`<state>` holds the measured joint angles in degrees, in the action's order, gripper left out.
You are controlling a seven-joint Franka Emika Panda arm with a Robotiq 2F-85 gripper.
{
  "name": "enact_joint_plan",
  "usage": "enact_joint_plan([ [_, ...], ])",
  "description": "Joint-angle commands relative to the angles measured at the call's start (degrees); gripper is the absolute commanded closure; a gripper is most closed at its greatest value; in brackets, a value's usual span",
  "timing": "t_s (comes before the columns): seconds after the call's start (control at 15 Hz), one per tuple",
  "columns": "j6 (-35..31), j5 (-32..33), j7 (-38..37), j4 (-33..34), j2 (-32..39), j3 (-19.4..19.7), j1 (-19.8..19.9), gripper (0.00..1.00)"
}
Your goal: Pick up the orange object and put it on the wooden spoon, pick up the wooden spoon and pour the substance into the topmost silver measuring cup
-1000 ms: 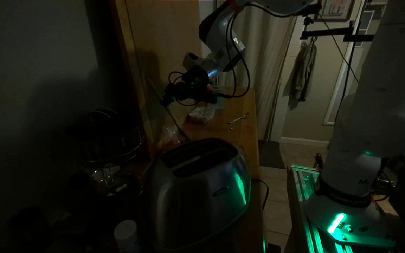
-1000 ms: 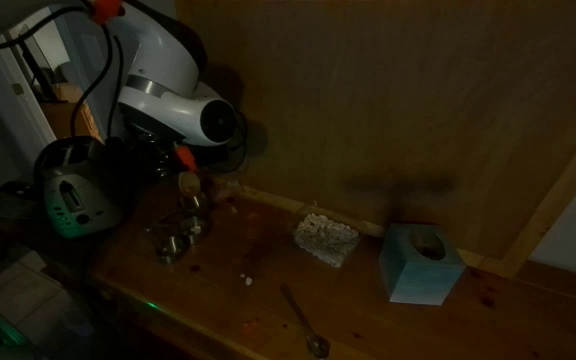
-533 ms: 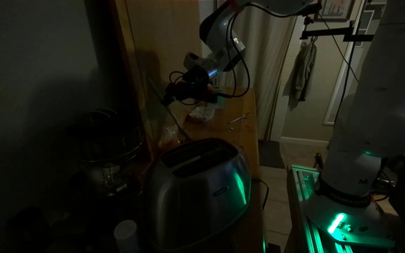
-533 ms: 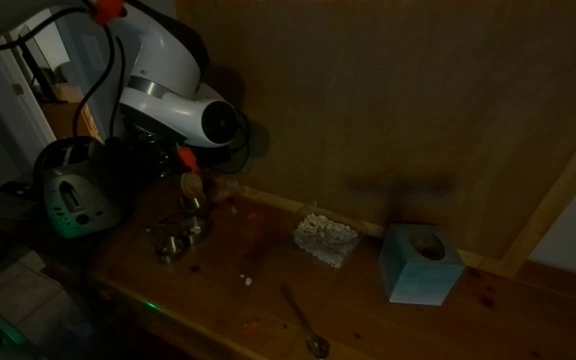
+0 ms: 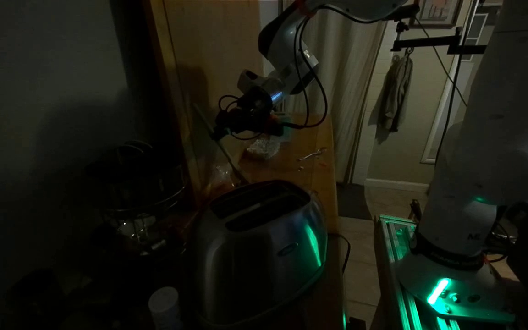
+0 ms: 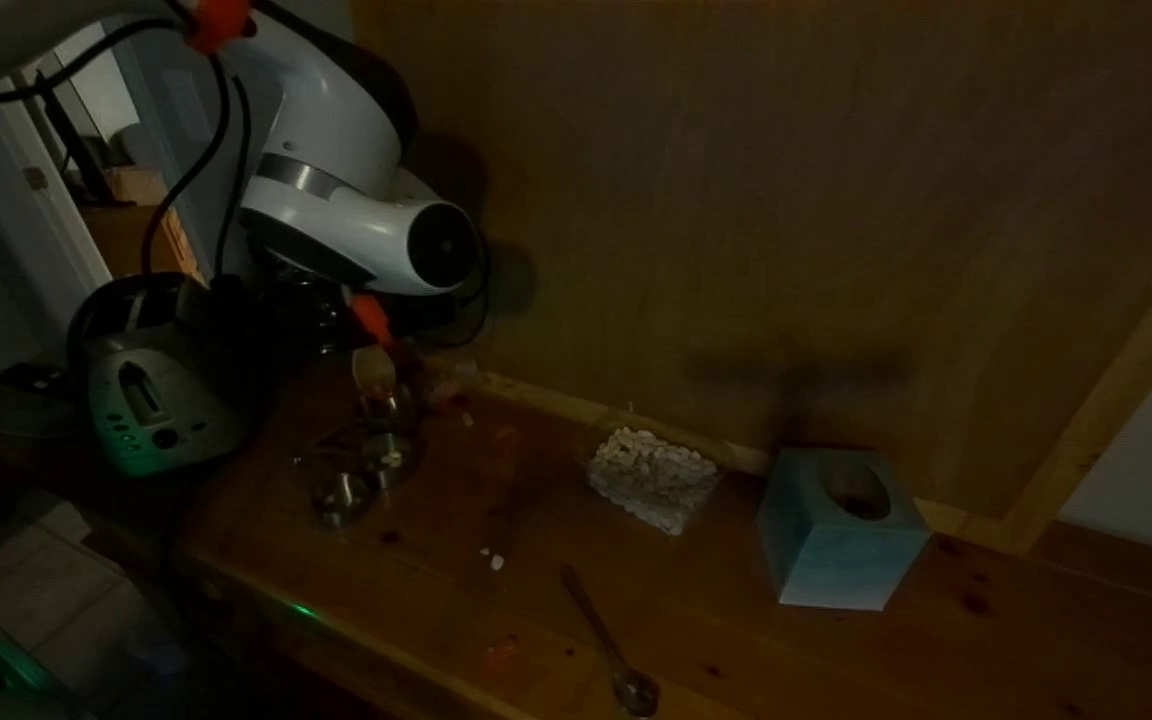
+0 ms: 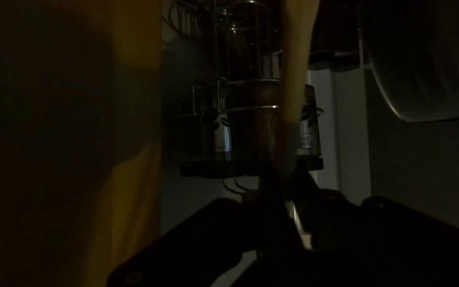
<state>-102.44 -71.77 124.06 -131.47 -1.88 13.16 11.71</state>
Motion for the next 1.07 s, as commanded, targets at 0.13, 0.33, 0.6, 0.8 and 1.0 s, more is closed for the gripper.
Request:
enact_joint_plan([
  [0.13,3.9,1.7,-1.6,2.1,1.9,0.2,0.6,0.96],
  [0.33,2.9,1.3,-1.5,2.1,1.8,0.1,0.6,0.96],
  [0.6,2.4,1.4,-1.3,1.8,1.1,0.0,0.4,0.96],
  [0.8,1.9,2.3,-1.8,1.1,-0.7,-0.5,0.0,0.96],
  [1.0,0.4,4.2,-2.9,0.6,-3.2,-1.4,-0.5,0.96],
])
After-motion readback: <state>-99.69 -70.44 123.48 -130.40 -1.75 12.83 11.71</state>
